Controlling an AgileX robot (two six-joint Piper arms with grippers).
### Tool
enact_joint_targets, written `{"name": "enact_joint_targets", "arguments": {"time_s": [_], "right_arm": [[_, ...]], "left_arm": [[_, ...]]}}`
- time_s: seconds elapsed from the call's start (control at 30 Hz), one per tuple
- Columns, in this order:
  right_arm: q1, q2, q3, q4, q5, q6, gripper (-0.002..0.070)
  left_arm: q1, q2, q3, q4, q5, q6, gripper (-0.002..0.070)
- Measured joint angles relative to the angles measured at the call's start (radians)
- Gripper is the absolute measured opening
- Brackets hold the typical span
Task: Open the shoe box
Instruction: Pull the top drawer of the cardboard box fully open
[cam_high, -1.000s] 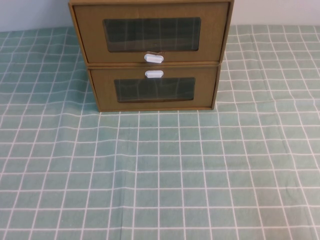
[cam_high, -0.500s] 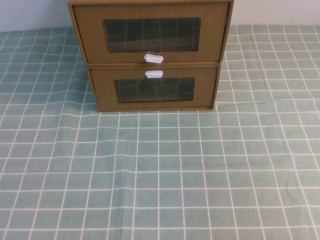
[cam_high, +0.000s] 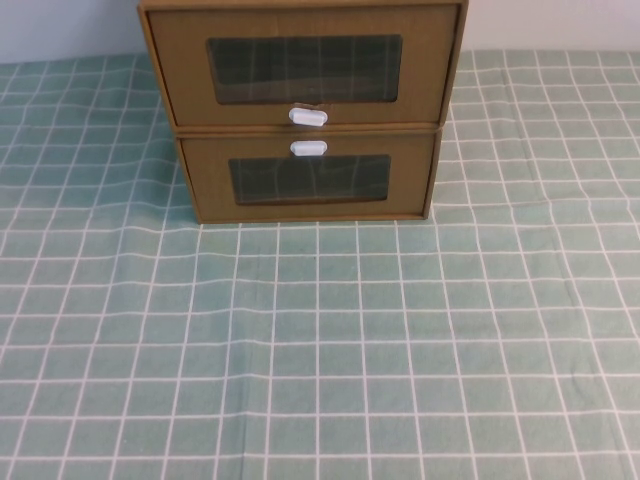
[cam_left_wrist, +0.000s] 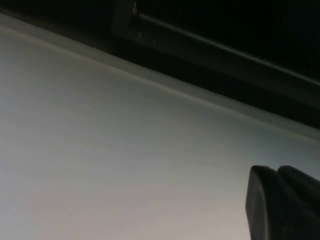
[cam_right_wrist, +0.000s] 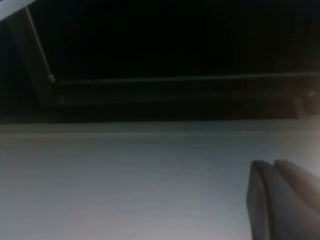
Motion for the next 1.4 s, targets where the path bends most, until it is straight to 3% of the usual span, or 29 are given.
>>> {"name": "enact_joint_targets", "arguments": {"time_s": [0.2,0.33,0.47,0.6,0.9,1.07,1.23,1.4], "right_arm": [[0.000,0.170,-0.308,0.073,0.305,0.011,-0.0014],[0.000,0.338,-0.500,0.209,0.646,0.011,-0.0014],[0.000,0.534,-0.683,0.235,0.987,0.011,-0.0014],[0.000,0.720,-0.771,0.237,1.246,0.011,-0.0014],[0.000,0.968,-0.772,0.266,1.214,0.011,-0.0014],[0.018,1.081,-0.772,0.385,1.165,0.011,-0.0014],[0.076,1.215,-0.772,0.497,1.149,-0.055,-0.0014],[0.149,1.299,-0.772,0.602,1.225,-0.396,-0.0014]], "left_arm": [[0.000,0.246,-0.346,0.004,0.324,0.057,-0.0005],[0.000,0.452,-0.578,0.008,0.612,0.108,-0.0005],[0.000,0.666,-0.791,0.016,0.946,0.134,-0.0005],[0.000,0.861,-0.923,0.029,1.151,0.144,-0.0005],[0.002,1.145,-0.942,-0.024,1.110,0.140,-0.0005],[0.002,1.244,-0.942,-0.212,1.139,0.165,-0.0005],[0.002,1.329,-0.942,-0.470,1.148,0.431,-0.0005],[0.002,1.425,-0.959,-0.650,1.165,0.752,-0.0005]]}}
